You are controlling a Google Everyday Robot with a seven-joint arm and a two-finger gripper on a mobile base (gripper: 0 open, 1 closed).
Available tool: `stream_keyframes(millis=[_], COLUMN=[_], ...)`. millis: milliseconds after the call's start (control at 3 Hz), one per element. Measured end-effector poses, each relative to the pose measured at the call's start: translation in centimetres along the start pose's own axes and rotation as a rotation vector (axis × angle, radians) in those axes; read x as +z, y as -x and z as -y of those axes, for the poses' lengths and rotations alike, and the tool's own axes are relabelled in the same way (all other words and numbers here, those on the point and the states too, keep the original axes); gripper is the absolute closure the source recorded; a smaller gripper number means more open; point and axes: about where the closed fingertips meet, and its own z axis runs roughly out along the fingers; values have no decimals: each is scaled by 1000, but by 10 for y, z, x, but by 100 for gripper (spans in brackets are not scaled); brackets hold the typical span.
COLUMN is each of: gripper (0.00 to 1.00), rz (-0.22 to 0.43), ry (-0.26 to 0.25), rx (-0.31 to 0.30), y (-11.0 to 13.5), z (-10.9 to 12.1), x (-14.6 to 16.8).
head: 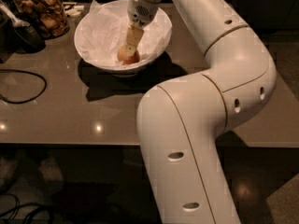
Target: Pick apple from white bowl
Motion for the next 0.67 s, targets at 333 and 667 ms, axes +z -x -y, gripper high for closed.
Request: stream_keyframes(millis=[333,667], gripper=[42,42], rz=[-4,-8], ry=[14,26], rx=[-1,-1], y=[0,-1], z=[-1,-1], x=[6,13])
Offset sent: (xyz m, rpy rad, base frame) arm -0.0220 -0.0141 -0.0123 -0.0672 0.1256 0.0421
